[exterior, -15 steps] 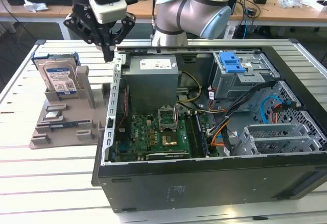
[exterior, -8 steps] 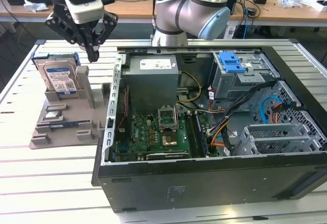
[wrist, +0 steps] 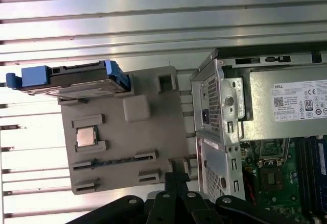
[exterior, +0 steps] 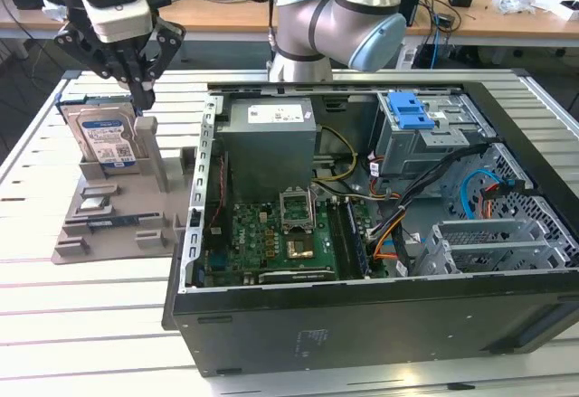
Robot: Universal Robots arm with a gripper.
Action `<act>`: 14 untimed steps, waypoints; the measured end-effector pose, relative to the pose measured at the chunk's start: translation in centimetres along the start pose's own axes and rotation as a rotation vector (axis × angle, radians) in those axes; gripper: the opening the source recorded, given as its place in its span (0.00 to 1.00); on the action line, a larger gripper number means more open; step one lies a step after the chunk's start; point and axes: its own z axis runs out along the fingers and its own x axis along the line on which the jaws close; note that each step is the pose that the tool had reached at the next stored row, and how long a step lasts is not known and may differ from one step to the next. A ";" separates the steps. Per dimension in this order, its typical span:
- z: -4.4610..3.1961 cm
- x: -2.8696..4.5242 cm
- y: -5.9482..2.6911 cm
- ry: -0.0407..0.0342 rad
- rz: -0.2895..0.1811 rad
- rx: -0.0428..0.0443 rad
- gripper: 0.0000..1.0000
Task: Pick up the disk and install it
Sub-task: 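Reach for the disk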
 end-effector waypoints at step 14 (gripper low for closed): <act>-0.06 3.31 -0.25 0.0001 0.000 0.0001 0.11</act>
